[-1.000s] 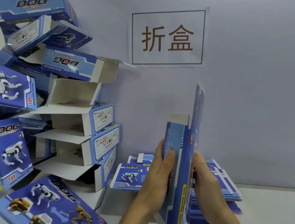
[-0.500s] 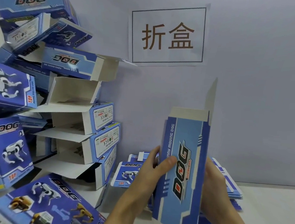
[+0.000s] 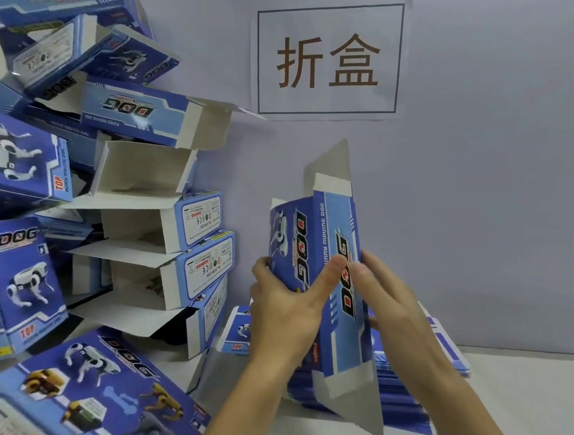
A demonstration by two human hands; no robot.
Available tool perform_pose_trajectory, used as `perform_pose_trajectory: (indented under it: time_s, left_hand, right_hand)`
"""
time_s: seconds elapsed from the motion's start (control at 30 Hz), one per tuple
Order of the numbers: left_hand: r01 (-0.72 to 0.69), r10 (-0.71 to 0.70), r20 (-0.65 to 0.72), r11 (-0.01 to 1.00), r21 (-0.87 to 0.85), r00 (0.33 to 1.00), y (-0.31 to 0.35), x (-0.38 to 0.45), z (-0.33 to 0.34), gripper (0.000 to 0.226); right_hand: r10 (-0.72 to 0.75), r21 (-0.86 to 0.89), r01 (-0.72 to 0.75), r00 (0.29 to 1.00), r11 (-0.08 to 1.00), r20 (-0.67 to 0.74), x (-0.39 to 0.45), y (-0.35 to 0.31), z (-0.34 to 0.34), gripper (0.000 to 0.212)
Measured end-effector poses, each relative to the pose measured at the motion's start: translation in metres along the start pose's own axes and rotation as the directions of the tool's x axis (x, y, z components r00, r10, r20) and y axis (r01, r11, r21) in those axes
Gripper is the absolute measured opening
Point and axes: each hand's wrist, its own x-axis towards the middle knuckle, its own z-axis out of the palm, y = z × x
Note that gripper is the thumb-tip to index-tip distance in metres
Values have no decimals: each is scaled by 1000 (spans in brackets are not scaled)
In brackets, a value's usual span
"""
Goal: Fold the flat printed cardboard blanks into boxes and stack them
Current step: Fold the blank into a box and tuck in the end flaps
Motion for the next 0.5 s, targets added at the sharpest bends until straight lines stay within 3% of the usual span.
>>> perform_pose_trajectory:
  time_s: [0.07, 0.1, 0.23, 0.3, 0.37, 0.5]
  left_hand:
    - [7, -4, -12, 956, 294, 1000, 4, -4, 1, 121]
    - [19, -19, -3, 940, 340, 1000, 3, -5, 4, 116]
    - [-17, -28, 128, 941, 339, 991, -9, -8, 15, 63]
    - [15, -40, 110, 977, 214, 993, -14, -2, 11, 44]
    - [63, -69, 70, 995, 83, 995, -16, 3, 4, 53]
    - [51, -55, 57, 996, 73, 997, -19, 9, -7, 91]
  right_hand:
    - [13, -22, -12, 999, 1000, 45, -1, -2, 6, 40]
    - [31, -39, -29, 998, 999, 60, -2, -2, 10, 46]
    - [78, -72, -77, 997, 994, 12, -3, 6, 17, 61]
    - [97, -62, -99, 994, 993, -41, -2, 11, 12, 59]
    - [118, -56, -122, 991, 991, -69, -3, 14, 3, 58]
    - [131, -50, -133, 990, 990, -44, -6, 19, -5, 58]
